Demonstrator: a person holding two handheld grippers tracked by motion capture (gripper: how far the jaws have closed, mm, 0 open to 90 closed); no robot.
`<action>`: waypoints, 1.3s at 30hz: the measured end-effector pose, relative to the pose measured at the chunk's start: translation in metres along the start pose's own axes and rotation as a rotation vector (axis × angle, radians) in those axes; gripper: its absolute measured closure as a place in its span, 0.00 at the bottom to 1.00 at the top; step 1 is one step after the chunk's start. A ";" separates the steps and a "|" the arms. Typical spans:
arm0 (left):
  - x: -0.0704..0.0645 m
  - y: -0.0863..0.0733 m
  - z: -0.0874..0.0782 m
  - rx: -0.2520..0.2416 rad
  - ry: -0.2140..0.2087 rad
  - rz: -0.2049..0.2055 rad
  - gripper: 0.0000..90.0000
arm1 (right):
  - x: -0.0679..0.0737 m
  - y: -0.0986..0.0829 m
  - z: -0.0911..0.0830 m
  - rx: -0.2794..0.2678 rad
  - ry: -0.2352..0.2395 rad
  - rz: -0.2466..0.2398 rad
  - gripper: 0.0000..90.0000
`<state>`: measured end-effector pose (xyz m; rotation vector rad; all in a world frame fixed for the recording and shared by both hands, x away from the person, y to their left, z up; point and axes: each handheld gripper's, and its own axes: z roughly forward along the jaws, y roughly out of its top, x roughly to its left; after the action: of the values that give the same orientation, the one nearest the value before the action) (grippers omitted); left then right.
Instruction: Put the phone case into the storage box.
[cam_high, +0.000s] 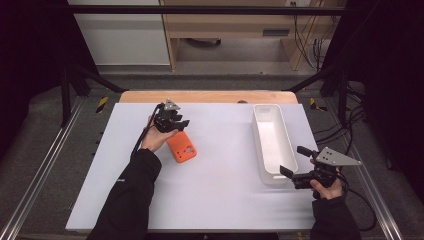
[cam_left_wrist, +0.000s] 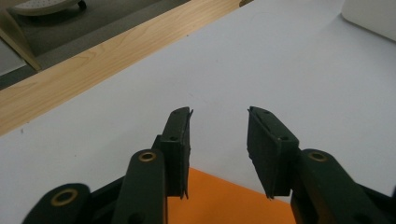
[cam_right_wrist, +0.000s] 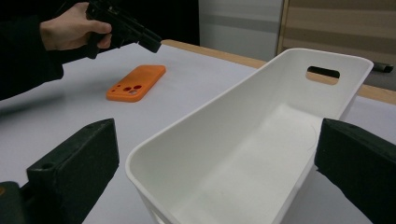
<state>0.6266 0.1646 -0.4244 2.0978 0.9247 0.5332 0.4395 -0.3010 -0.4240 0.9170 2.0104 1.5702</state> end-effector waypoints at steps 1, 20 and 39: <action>0.000 0.000 0.001 -0.002 -0.001 -0.006 0.68 | 0.000 0.000 0.000 0.001 0.000 0.003 0.00; 0.008 -0.008 0.019 0.008 0.019 -0.054 0.96 | 0.000 0.000 0.000 0.001 -0.002 0.004 0.00; 0.008 -0.020 0.041 0.087 0.026 -0.026 0.98 | 0.000 0.000 0.000 0.003 -0.004 0.000 0.00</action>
<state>0.6486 0.1602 -0.4649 2.1575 1.0053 0.5168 0.4395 -0.3012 -0.4241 0.9204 2.0103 1.5644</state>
